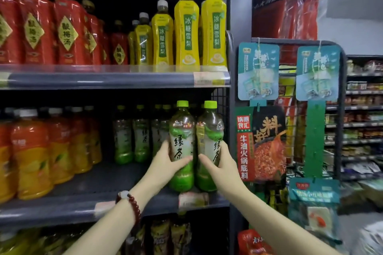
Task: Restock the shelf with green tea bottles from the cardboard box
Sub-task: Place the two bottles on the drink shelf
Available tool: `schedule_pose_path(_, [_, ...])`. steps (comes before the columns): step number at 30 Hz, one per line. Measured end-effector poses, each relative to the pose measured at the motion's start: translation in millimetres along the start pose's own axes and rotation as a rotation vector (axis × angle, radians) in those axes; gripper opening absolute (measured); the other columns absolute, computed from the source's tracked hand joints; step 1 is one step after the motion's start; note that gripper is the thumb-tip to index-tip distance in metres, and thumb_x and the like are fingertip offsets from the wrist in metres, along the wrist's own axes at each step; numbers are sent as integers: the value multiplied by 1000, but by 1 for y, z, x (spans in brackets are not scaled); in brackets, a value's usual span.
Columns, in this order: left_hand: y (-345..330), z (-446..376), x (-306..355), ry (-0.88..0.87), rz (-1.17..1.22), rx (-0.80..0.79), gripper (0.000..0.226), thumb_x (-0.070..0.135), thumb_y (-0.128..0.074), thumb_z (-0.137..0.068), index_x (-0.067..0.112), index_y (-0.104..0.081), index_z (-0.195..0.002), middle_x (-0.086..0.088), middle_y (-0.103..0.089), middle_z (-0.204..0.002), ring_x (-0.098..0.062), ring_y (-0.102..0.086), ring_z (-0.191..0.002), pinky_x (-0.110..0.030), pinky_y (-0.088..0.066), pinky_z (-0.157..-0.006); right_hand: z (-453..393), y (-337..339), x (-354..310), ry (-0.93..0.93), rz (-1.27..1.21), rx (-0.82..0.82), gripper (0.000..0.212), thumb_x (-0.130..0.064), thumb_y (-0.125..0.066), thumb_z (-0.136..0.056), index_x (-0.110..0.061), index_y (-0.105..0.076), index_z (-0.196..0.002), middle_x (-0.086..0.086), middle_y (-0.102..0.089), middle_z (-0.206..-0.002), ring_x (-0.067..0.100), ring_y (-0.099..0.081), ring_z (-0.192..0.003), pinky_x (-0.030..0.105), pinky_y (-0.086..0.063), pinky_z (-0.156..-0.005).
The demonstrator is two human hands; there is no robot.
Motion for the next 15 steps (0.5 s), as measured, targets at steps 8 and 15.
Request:
schedule_pose_path(8, [10,-20,-10,68,-82,223,57,22,-87,-58,21,-58,-107,-1,-69,-110,-18,-65,-102,-44,-52,-93,-19,-4,0,-54,30,114,59,-6,-73,-79,-19,-42,-128,-9,-58,-105,5,-56,-95,0,-43,-64])
schedule_pose_path(15, [7,-31,-30,79,-129,244,64,26,-86,-59,19,-56,-115,0,-68,-111,-17,-64,-104,-44,-52,-94,-36,-18,29,-162,69,214,63,-7,-73,-80,-11,-42,-134,8,-62,-121,21,-61,-113,25,-46,-92])
Point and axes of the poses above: each hand's wrist, its own z-axis away from the middle knuckle, its own y-axis out of the back of the hand, x = y × z, the point moved 8 cm from there along -z, towards the middle knuckle
